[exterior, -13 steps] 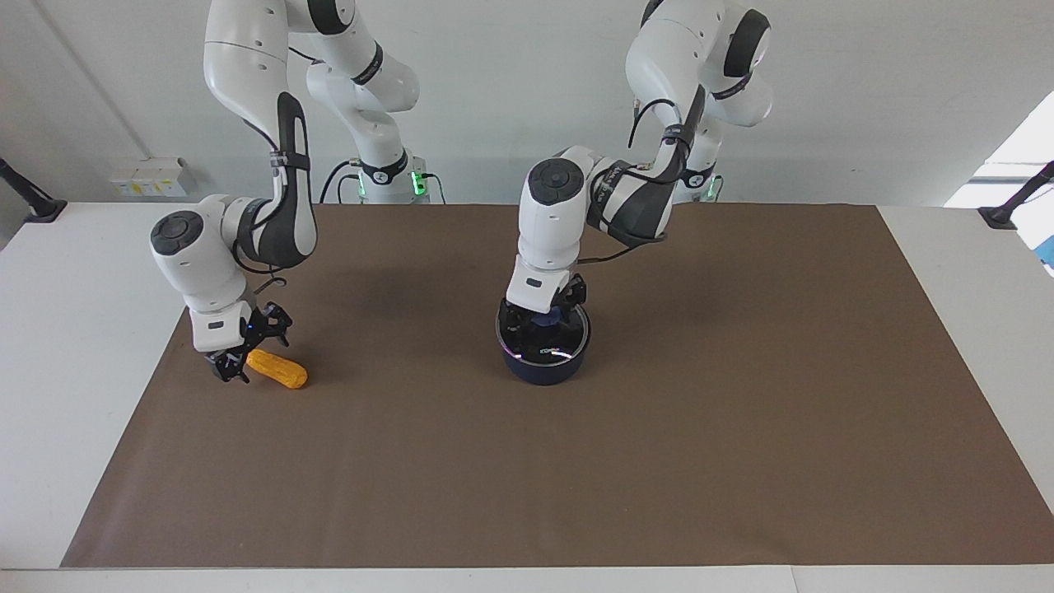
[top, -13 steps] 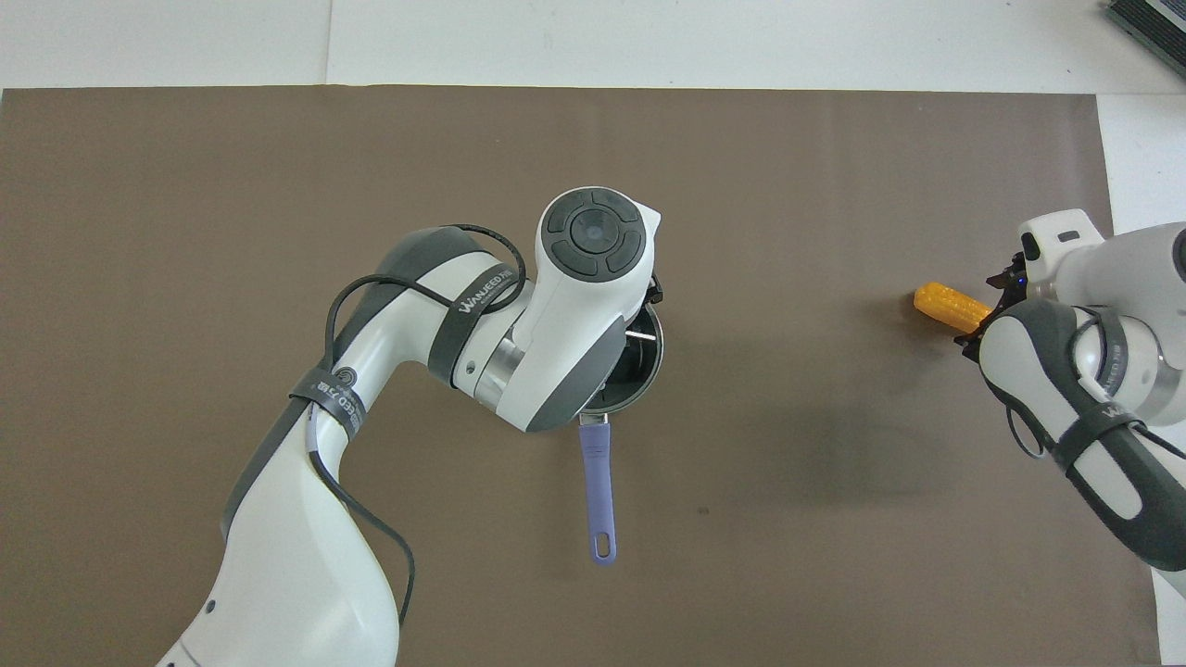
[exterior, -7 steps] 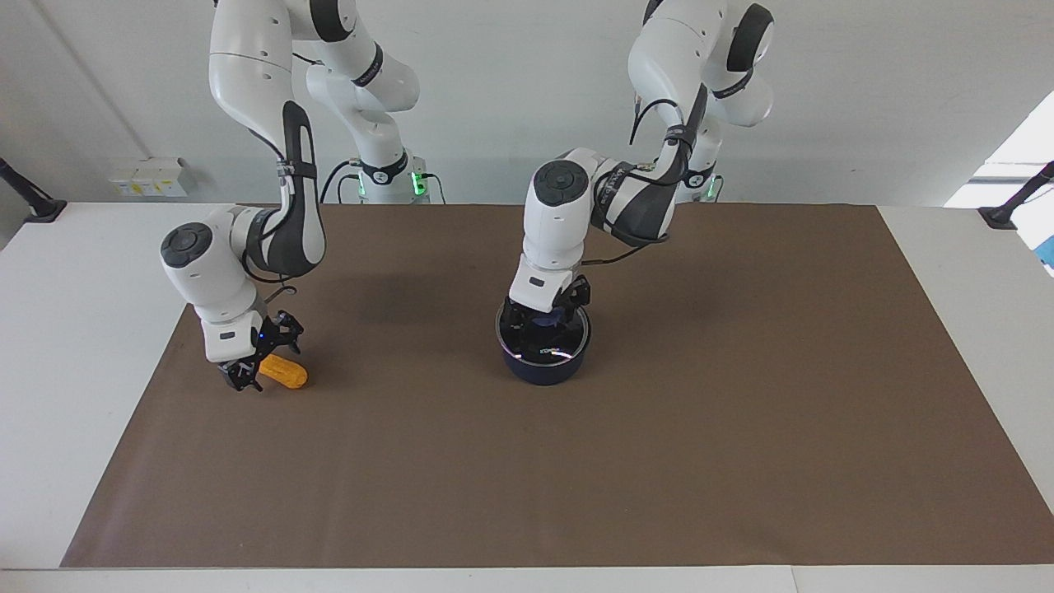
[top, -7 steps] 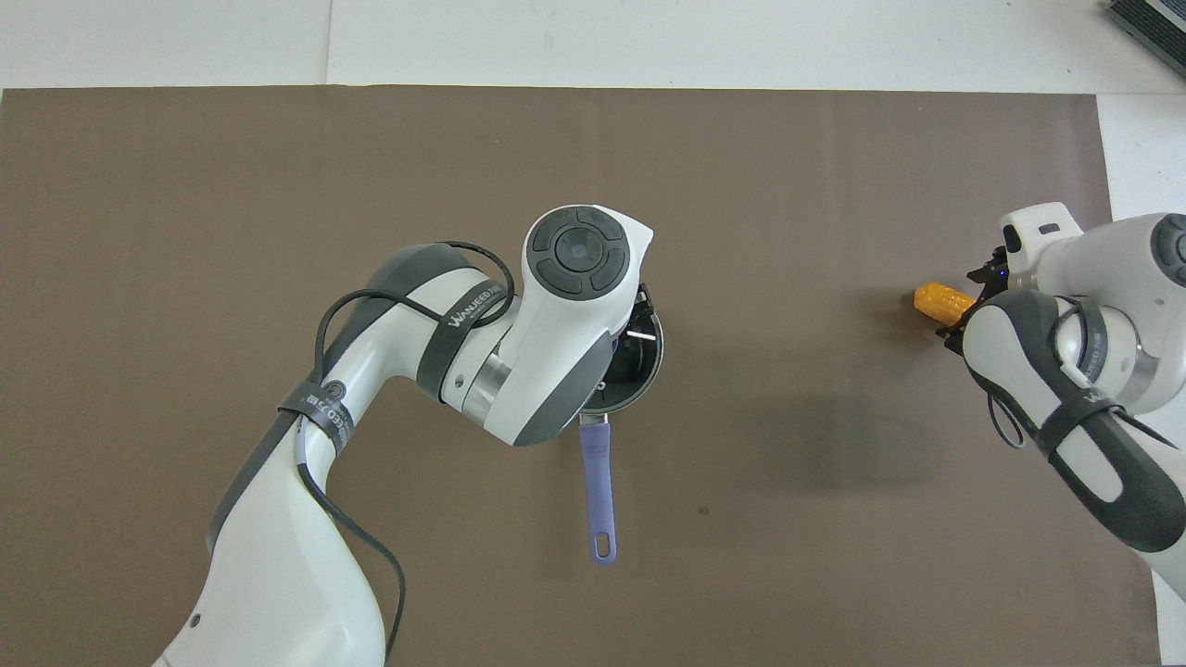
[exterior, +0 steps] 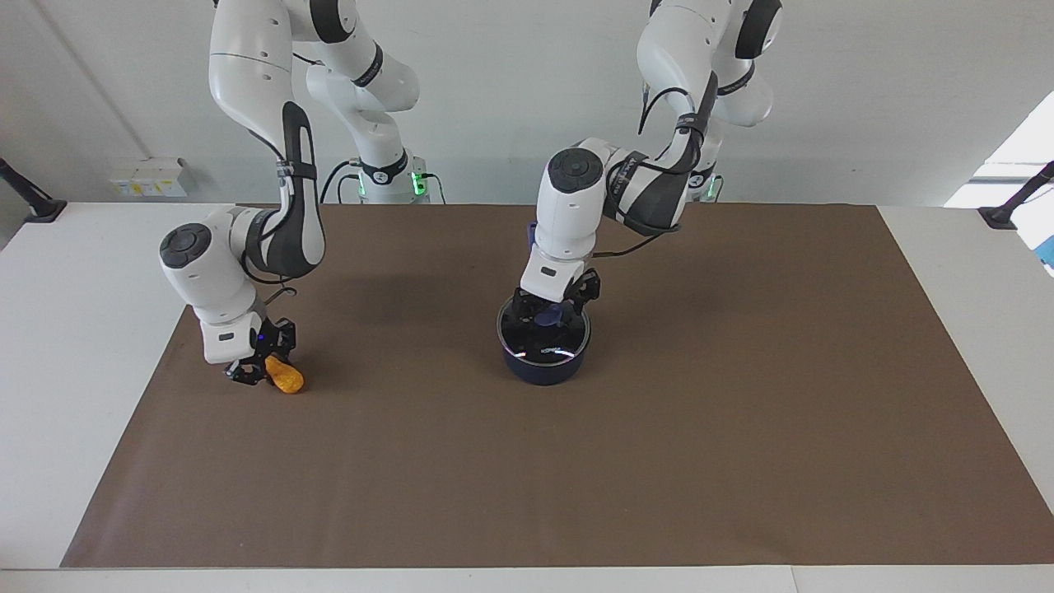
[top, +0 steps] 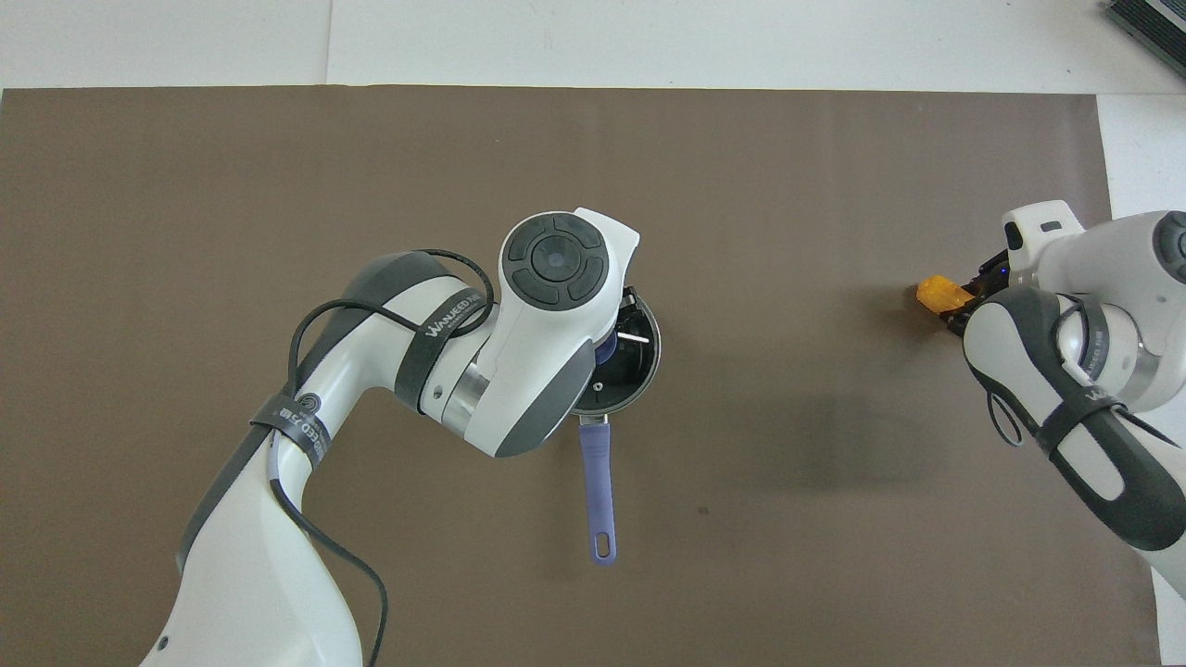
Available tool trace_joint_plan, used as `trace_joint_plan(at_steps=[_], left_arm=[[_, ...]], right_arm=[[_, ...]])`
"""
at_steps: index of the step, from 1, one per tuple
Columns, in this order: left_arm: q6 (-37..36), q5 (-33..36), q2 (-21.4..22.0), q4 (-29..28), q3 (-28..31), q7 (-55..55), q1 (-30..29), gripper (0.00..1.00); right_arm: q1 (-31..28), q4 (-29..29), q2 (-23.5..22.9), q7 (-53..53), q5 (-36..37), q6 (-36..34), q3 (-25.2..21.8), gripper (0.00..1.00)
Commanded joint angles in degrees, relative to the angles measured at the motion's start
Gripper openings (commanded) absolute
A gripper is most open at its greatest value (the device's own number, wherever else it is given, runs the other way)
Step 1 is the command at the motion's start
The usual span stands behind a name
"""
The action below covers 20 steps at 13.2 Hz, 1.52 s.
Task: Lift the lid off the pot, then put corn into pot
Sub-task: 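Hold the lid with the left gripper while the right gripper grasps the corn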
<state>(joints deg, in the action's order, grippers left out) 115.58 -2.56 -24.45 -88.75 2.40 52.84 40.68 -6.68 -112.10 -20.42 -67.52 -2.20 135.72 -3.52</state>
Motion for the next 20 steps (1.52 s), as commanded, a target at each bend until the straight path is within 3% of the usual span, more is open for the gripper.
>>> trace_joint_plan(at_steps=[1, 10, 12, 16, 17, 20], left_arm=[[1.9, -0.9, 1.8, -2.7, 0.0, -0.4, -0.3, 0.98], [1.1, -1.8, 1.8, -2.6, 0.1, -0.2, 0.1, 0.9], [1.1, -1.8, 1.8, -2.7, 0.1, -0.2, 0.1, 0.74], [1.2, -2.0, 1.8, -2.4, 0.1, -0.1, 0.1, 0.09], [1.1, -2.0, 1.8, -2.2, 0.1, 0.1, 0.2, 0.02], [0.6, -2.1, 1.7, -1.1, 0.1, 1.3, 0.4, 0.0]], right_arm=[[-0.2, 3.1, 0.2, 4.6, -1.5, -4.0, 0.2, 0.0], [-0.1, 4.7, 10.7, 27.2, -1.5, -10.5, 0.3, 0.0], [-0.1, 6.2, 13.1, 32.0, -1.5, -14.7, 0.3, 0.0], [0.0, 12.3, 16.4, 39.1, -1.2, -26.4, 0.4, 0.0], [0.0, 13.5, 16.9, 40.6, -1.2, -29.2, 0.4, 0.0], [0.2, 13.7, 18.5, 48.4, -1.3, -33.2, 0.4, 0.0]])
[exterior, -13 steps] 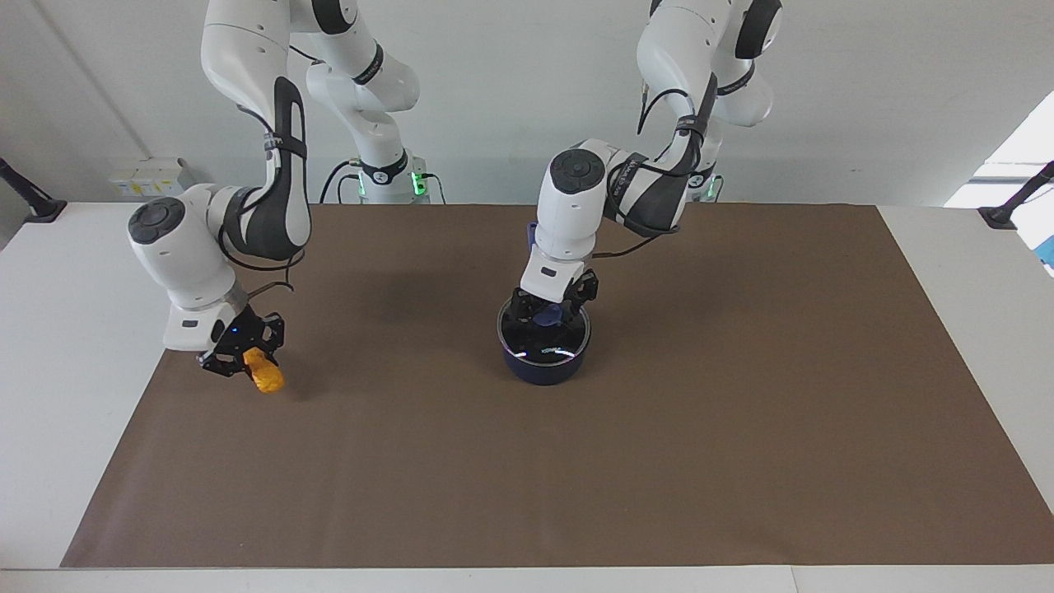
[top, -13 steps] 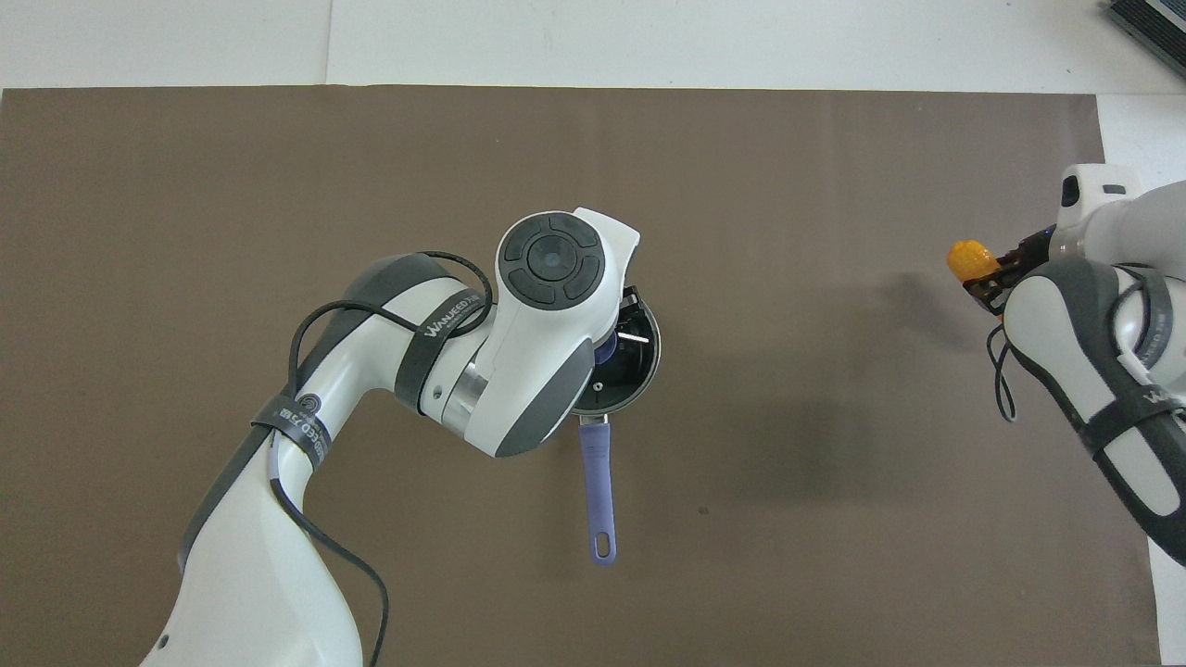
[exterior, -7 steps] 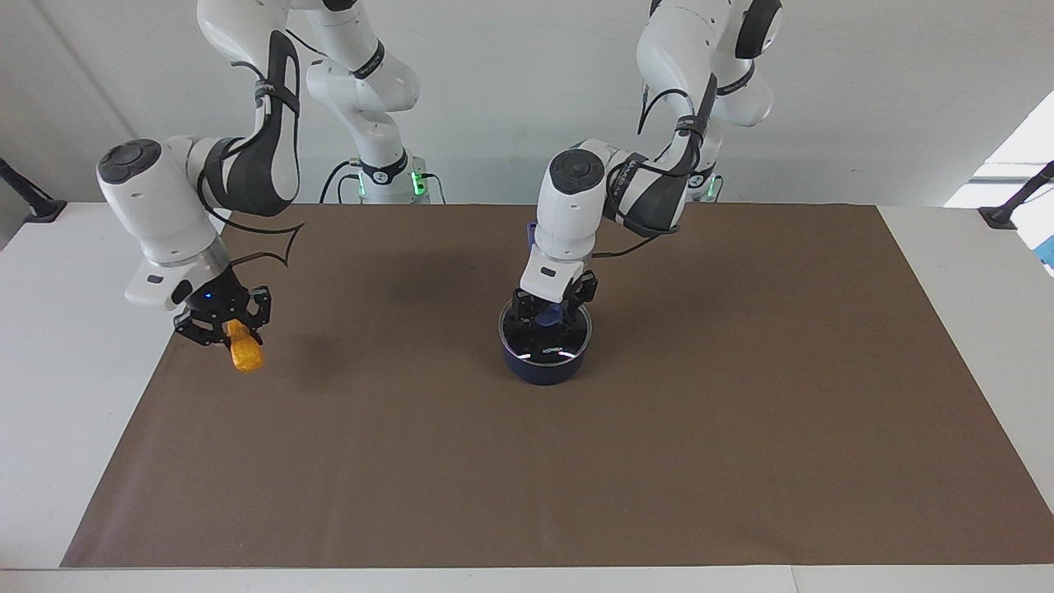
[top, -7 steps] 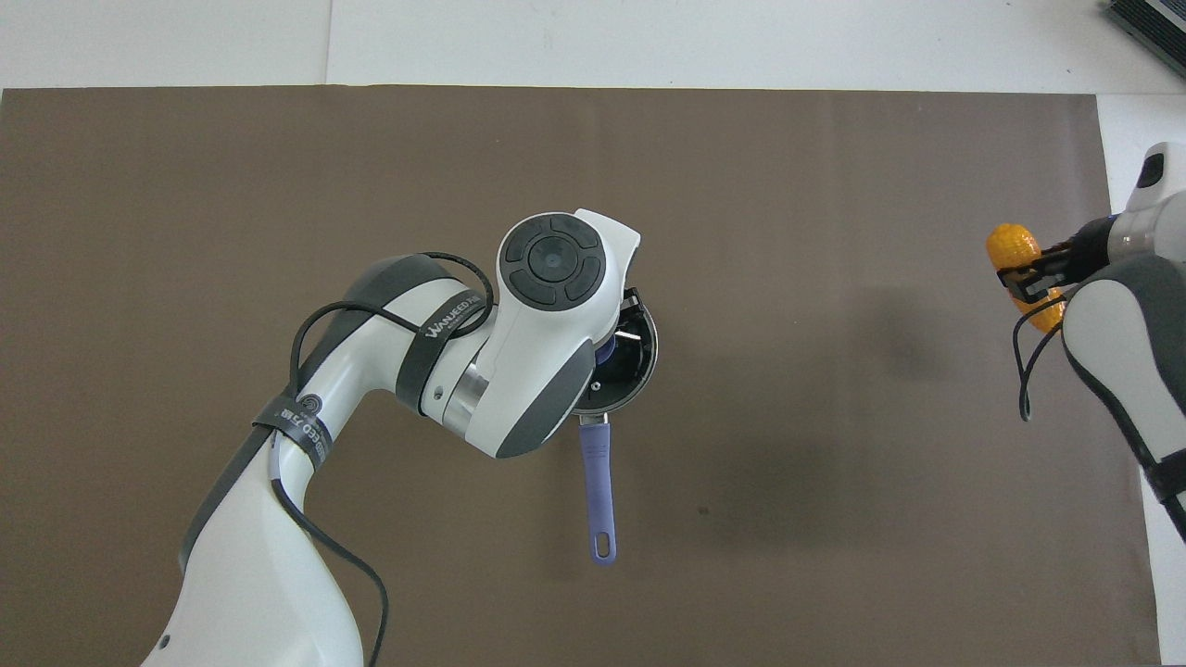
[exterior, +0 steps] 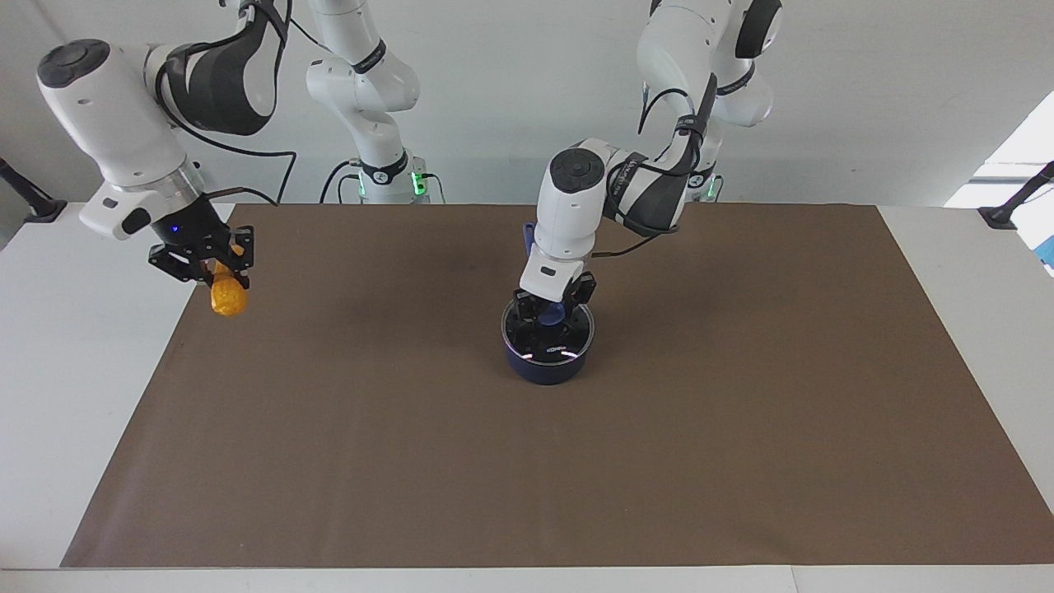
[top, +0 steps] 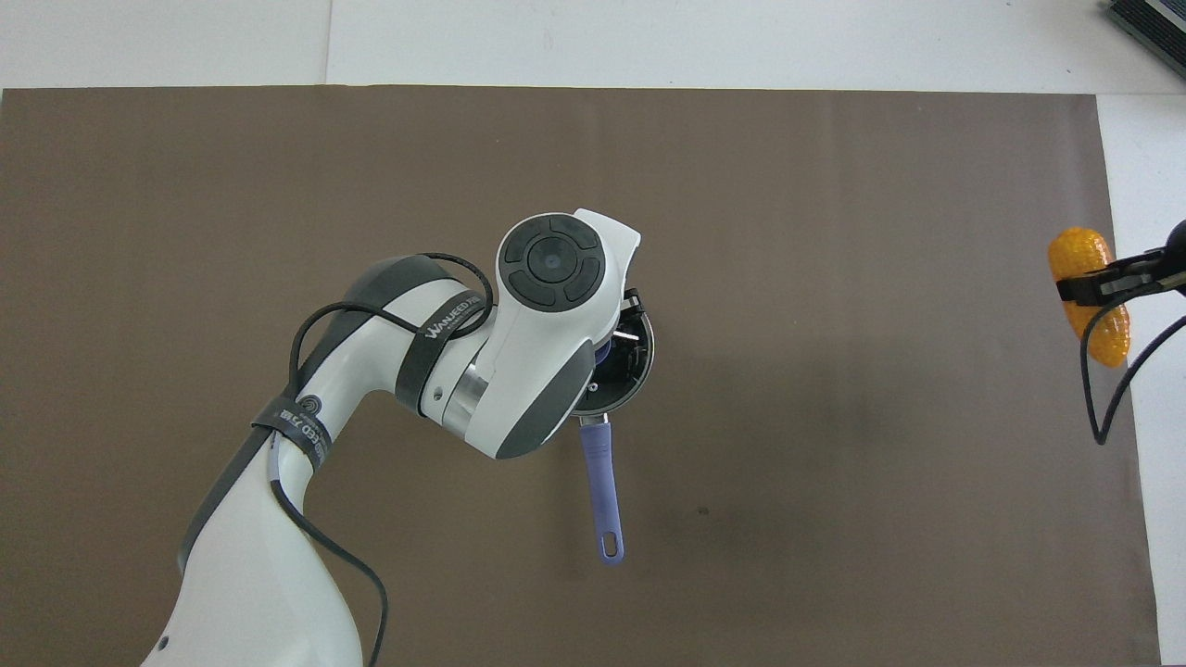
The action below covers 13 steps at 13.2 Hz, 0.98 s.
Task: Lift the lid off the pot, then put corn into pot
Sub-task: 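Hold the lid with the left gripper while the right gripper grasps the corn, then lift the lid aside with the left gripper while the right gripper carries corn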
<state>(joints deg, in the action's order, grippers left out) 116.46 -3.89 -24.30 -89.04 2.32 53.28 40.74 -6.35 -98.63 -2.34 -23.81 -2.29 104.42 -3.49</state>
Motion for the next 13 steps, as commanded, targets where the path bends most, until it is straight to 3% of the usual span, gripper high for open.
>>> trace_joint_plan(at_steps=[1, 6, 10, 13], left_arm=[[-1.1, -0.8, 1.7, -0.1, 0.1, 0.9, 0.1, 0.0], [-8.3, 0.0, 4.6, 2.6, 0.9, -2.2, -1.9, 0.0], [-11.0, 0.1, 6.7, 2.0, 0.9, -14.2, -7.5, 0.0], [-12.8, 0.1, 8.4, 1.0, 0.9, -26.3, -13.5, 0.0]], right_arm=[[1.0, 0.2, 0.5, 8.8, -1.3, -3.2, 0.9, 0.0], [5.5, -0.4, 1.2, 18.9, -1.3, -4.3, 1.6, 0.0], [11.0, -1.0, 1.7, 25.9, -0.4, -4.7, 1.6, 0.0], [18.1, -1.0, 0.5, 33.3, -0.4, 0.1, 1.6, 0.0]])
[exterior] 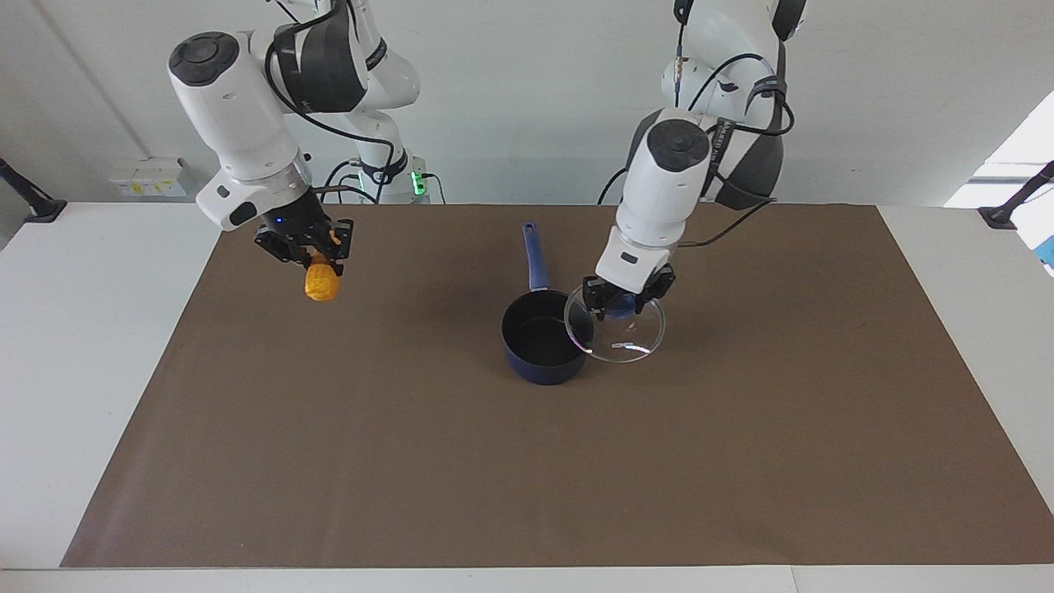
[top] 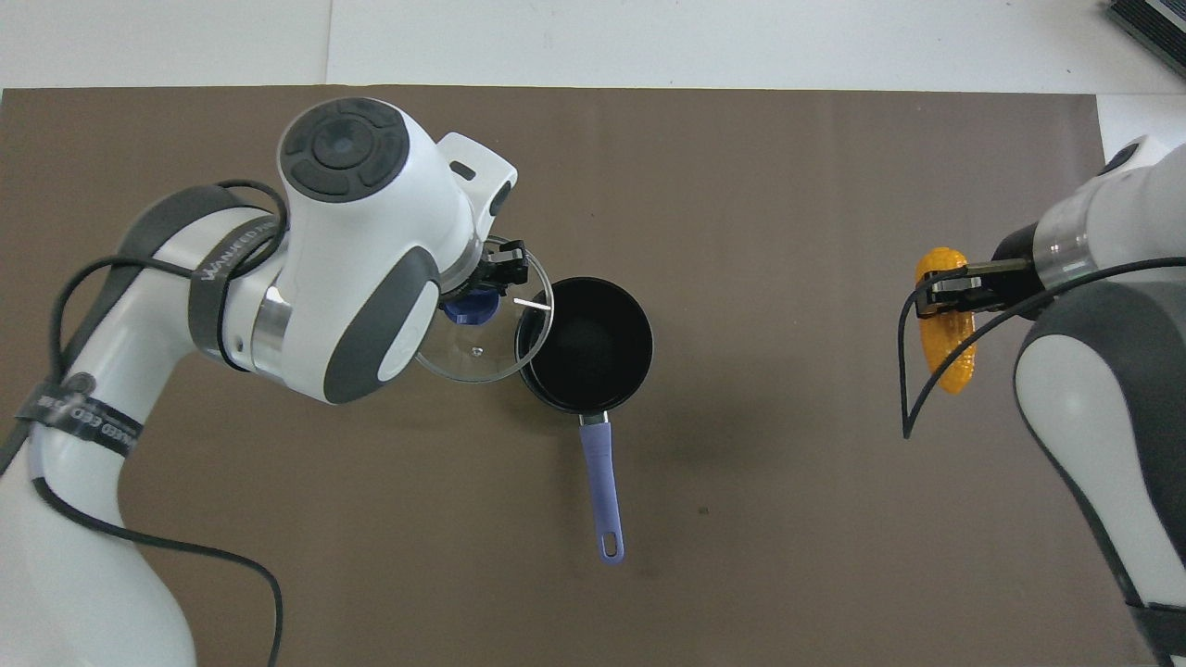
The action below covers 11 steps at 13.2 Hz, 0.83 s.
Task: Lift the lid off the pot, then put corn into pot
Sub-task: 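Lift the lid aside with the left gripper while the right gripper carries corn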
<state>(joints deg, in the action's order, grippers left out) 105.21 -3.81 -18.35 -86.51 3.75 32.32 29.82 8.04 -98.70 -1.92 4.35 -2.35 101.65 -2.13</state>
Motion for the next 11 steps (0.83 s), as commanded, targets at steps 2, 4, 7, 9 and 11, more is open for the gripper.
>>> trace_joint_plan(at_steps=[2, 4, 7, 9, 11], left_arm=[[-2.7, 0.0, 2.8, -2.1, -0.5, -10.9, -6.2, 0.0], [-2.6, 0.0, 3.1, -3.3, -0.5, -18.6, -10.8, 0.0], [-1.8, -0.1, 4.8, -7.2, -0.5, -28.2, -16.5, 0.0], [-0.2, -0.1, 5.8, -9.7, -0.5, -33.2, -20.2, 0.0], [2.8, -0.1, 7.3, -13.2, -0.5, -38.6, -23.7, 0.0]], right_arm=[[9.9, 0.1, -3.2, 13.2, 0.0, 6.4, 0.2, 0.0], [14.0, 0.7, -6.2, 18.0, -0.2, 8.7, 0.2, 0.0], [18.1, 3.0, -11.2, 23.7, -1.3, 12.8, 0.6, 0.0], [18.9, 5.1, -14.9, 26.5, -1.2, 15.6, 2.5, 0.0], [18.9, 7.7, -18.5, 27.7, -1.1, 16.9, 4.1, 0.0]])
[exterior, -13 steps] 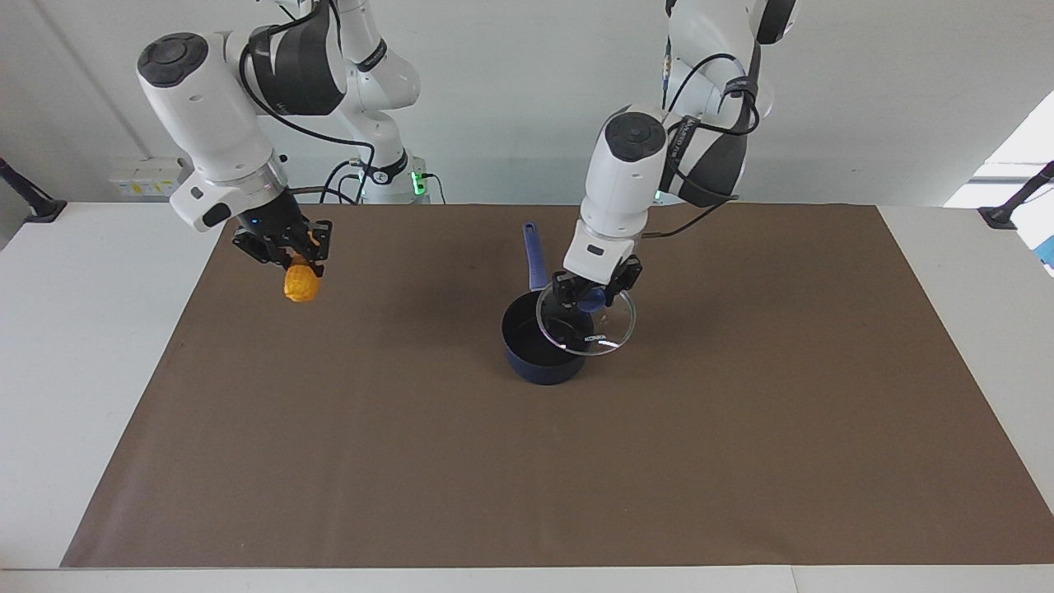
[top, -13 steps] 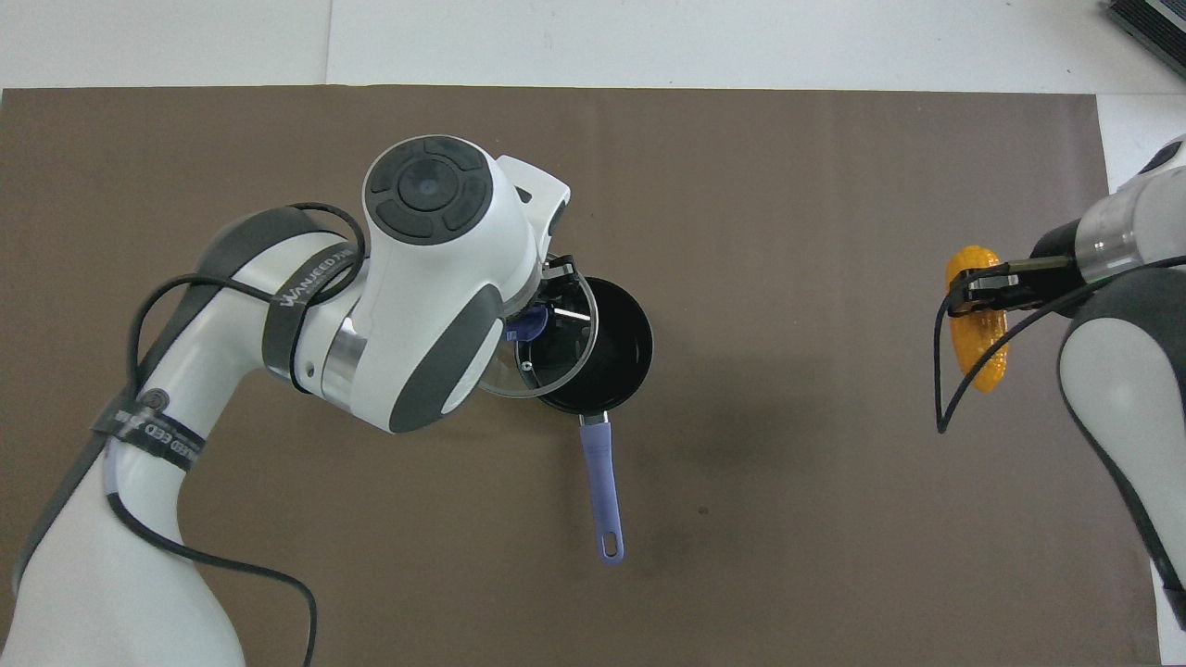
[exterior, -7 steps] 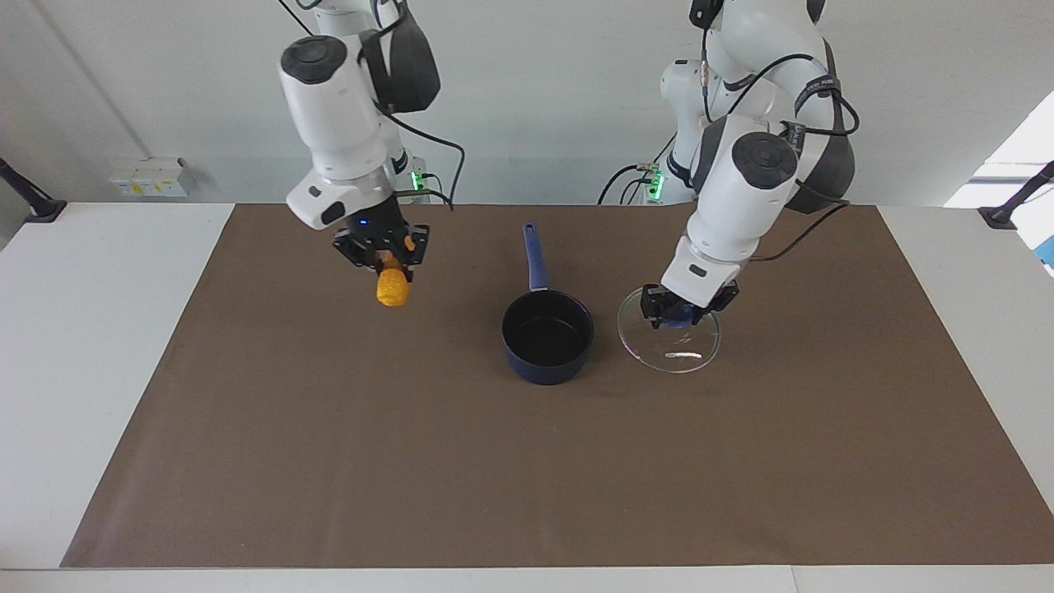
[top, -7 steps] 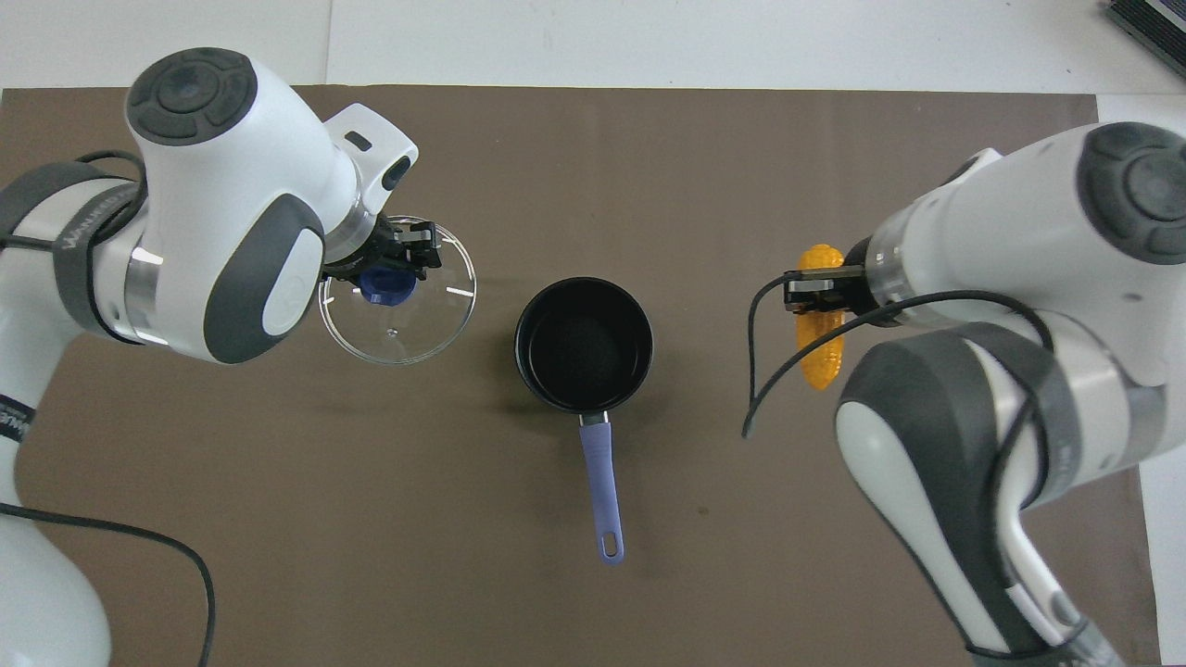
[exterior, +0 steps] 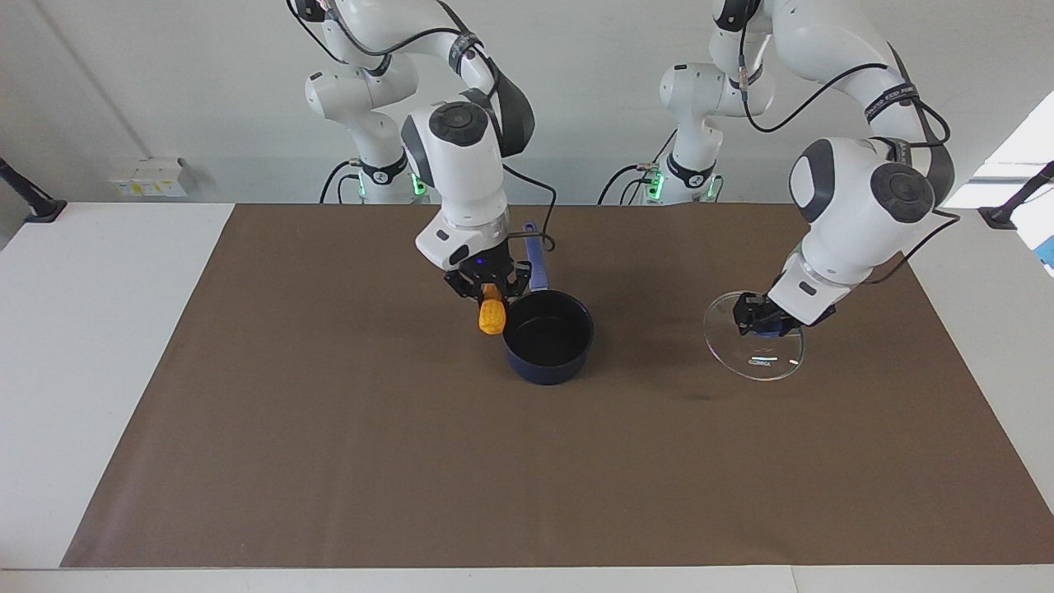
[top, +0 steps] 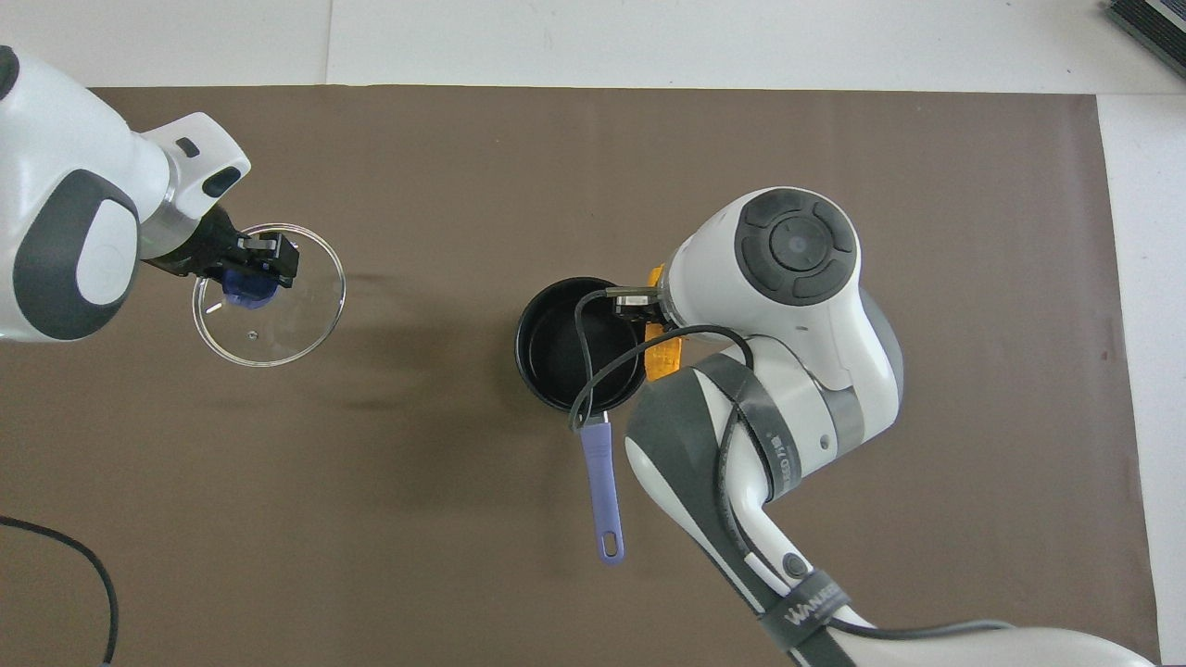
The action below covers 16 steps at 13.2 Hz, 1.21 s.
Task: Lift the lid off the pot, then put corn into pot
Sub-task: 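Lift the lid aside with the left gripper while the right gripper carries corn, then lower the lid onto the table with the left gripper and release it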
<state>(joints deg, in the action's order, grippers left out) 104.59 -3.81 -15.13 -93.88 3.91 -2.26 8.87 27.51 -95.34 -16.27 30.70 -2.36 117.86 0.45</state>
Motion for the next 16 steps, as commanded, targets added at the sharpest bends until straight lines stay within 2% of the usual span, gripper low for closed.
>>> trace_joint_plan(at_steps=[1, 4, 14, 16], left_arm=[[4.9, -0.1, 4.5, -7.5, -0.7, -5.6, -4.6, 0.0], [7.5, -0.1, 4.6, -10.4, -0.7, -11.3, -8.9, 0.0], [22.1, -0.3, 4.1, -23.1, -0.7, -12.3, -10.5, 0.0], [23.1, -0.6, 3.9, -23.6, -0.7, -11.7, -10.5, 0.0]], right_arm=[[-0.4, 5.3, -5.9, 1.6, -0.9, 1.8, 2.4, 0.0], [3.6, 5.3, -7.9, 3.6, -0.2, 3.2, 2.6, 0.0], [3.3, 1.6, -9.2, -0.3, -0.8, 5.6, 2.7, 0.0], [3.3, 1.5, -9.6, -0.6, -0.9, 5.7, 2.7, 0.0]])
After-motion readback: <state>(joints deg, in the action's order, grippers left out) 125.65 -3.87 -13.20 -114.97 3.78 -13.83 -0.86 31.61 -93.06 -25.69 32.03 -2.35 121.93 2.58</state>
